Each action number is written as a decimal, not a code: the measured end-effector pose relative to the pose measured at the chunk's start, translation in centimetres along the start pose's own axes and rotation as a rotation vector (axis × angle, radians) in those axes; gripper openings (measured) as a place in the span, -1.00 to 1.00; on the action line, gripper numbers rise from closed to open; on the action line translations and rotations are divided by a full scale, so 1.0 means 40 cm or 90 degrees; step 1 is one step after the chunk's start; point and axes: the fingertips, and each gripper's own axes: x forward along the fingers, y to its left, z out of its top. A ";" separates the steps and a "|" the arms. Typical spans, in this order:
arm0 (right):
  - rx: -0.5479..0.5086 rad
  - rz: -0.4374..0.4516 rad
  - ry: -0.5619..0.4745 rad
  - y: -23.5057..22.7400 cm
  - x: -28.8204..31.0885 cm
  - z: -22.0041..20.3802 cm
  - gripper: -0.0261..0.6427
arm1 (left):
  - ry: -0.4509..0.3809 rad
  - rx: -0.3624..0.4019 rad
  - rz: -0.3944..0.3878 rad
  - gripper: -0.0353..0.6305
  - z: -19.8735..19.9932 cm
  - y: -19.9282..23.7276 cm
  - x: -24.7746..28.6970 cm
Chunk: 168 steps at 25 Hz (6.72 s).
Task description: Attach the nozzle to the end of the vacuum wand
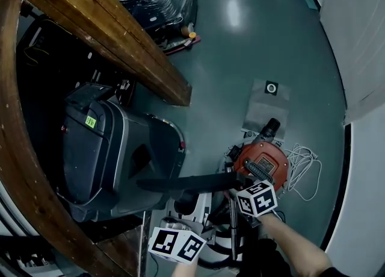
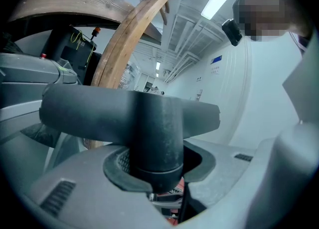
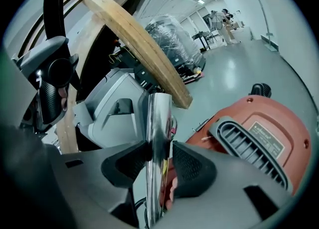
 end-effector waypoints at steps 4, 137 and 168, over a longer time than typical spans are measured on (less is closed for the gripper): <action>-0.003 0.004 -0.002 0.004 0.002 0.000 -0.47 | 0.001 -0.005 0.001 -0.45 -0.001 0.008 -0.001; -0.032 0.006 0.002 0.016 -0.080 0.034 -0.48 | 0.109 -0.029 -0.018 -0.78 -0.115 -0.069 -0.246; -0.220 0.027 -0.362 0.826 -1.118 0.283 -0.87 | -0.067 0.149 -0.129 -0.88 0.469 -0.580 -0.705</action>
